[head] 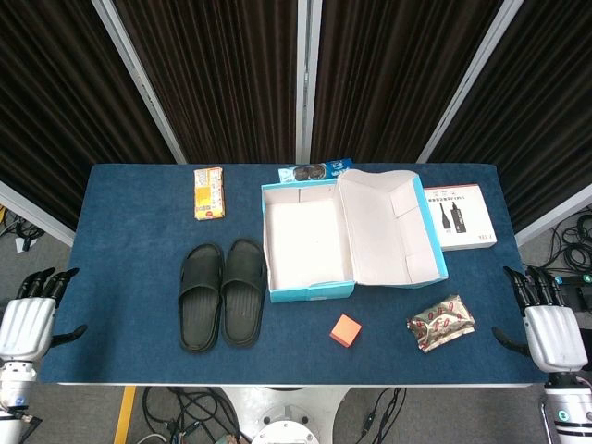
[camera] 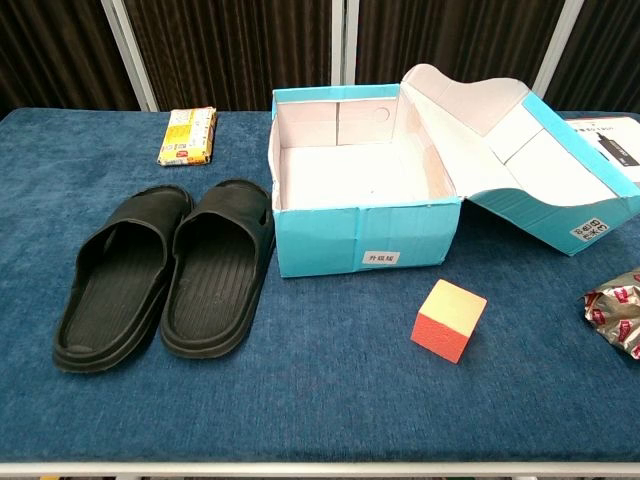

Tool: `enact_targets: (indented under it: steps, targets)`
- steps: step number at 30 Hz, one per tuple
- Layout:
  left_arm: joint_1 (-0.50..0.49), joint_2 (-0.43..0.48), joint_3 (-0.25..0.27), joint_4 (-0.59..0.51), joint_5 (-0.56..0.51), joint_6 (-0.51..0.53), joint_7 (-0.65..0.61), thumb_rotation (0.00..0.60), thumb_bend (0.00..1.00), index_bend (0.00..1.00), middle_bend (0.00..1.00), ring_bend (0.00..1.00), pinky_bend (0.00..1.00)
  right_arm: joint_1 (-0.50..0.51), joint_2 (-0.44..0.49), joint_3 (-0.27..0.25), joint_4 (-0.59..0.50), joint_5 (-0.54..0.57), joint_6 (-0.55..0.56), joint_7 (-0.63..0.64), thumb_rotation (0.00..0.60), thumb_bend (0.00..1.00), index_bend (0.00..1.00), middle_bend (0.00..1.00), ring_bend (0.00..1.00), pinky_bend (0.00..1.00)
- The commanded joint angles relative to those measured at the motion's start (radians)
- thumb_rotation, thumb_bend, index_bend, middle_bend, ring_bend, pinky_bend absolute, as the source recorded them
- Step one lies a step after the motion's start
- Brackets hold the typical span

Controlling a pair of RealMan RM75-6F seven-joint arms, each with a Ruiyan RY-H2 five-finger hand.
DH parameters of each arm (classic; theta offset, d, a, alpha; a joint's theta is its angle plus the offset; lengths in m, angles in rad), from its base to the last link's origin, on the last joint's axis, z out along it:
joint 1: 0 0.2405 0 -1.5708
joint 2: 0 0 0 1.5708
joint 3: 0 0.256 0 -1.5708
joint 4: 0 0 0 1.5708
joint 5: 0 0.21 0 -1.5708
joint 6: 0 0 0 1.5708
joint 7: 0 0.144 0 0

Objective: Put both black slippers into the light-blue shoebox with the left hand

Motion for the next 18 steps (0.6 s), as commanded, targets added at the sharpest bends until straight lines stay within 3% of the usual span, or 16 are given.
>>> enact_targets:
  steps: [1,11,14,18]
  targets:
    - [-0.001,-0.007,-0.002,0.009,0.001,0.002,-0.001,0.600,0.00,0.13,0.20,0.11,0.14,0.001,0.004,0.005,-0.006,-0.001,0.006,-0.007,0.600,0.07,0.03,0.15,0.00,0.01]
    - [-0.036,0.016,-0.025,-0.030,-0.003,-0.031,-0.003,0.600,0.00,0.14,0.20,0.12,0.17,-0.006,0.017,0.003,-0.011,-0.016,0.027,0.007,0.600,0.07,0.04,0.15,0.00,0.01]
    - [-0.077,0.034,-0.056,-0.054,0.001,-0.061,-0.032,0.600,0.00,0.16,0.20,0.24,0.31,-0.009,0.021,0.002,-0.009,-0.028,0.038,0.014,0.600,0.07,0.04,0.15,0.00,0.01]
    - [-0.166,0.052,-0.112,-0.087,0.009,-0.136,-0.098,0.600,0.00,0.18,0.26,0.60,0.58,-0.012,0.038,-0.001,-0.014,-0.052,0.055,0.012,0.600,0.07,0.04,0.15,0.00,0.01]
